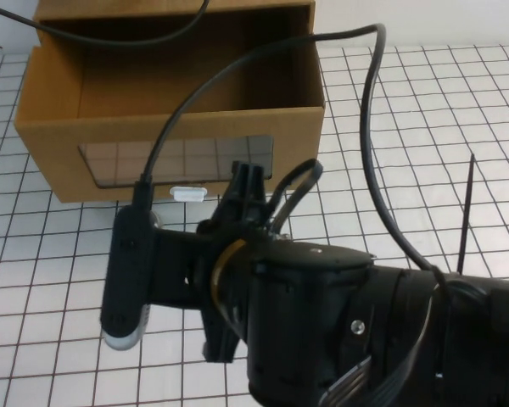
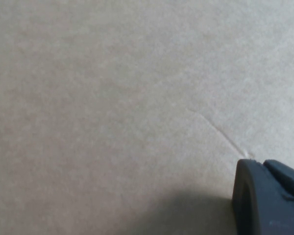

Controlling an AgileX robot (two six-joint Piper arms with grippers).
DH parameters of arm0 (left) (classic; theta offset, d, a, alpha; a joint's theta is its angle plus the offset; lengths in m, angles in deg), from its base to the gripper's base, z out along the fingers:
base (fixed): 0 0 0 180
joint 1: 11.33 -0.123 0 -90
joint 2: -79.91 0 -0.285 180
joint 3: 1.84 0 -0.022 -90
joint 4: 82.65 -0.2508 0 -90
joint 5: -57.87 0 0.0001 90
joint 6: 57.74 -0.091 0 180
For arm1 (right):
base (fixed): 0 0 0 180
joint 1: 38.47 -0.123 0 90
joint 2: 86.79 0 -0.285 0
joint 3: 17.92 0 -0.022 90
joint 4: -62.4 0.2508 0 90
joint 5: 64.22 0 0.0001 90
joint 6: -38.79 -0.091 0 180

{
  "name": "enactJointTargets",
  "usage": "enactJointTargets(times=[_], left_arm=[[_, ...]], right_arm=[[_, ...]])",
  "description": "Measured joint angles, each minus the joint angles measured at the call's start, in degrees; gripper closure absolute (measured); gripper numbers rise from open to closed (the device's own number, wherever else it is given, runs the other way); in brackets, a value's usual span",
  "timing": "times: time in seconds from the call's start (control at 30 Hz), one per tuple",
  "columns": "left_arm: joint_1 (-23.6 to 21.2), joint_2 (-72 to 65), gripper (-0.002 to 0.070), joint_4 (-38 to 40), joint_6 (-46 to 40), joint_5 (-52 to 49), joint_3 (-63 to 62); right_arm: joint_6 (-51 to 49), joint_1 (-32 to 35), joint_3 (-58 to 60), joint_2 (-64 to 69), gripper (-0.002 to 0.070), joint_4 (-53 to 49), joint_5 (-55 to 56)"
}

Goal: Open the shoe box
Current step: 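Pull the top drawer of the cardboard box fully open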

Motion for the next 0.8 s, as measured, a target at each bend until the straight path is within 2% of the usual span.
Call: enactJointTargets(times=[0.1, 0.23, 0.33, 0.57, 0.8], left_arm=[[0.00, 0.00, 0.0678, 0.00, 0.00, 0.00, 0.00], [0.00, 0.00, 0.0678, 0.00, 0.12, 0.00, 0.00], [0.00, 0.00, 0.0677, 0.00, 0.12, 0.00, 0.00], [0.00, 0.00, 0.0677, 0.00, 0.23, 0.00, 0.00], [0.00, 0.00, 0.0677, 0.00, 0.23, 0.00, 0.00]], right_arm=[[-0.58, 0.00, 0.00, 0.00, 0.0634, -1.00, 3.98], [-0.80, 0.20, 0.00, 0.42, 0.0508, -2.13, 6.01], [-1.03, 0.85, 0.00, 1.70, 0.0466, -4.20, 6.44], [-6.94, 3.10, 0.00, 5.53, 0.0449, -13.36, 9.36], [-10.21, 5.15, 0.00, 8.82, 0.0448, -17.49, 11.35]])
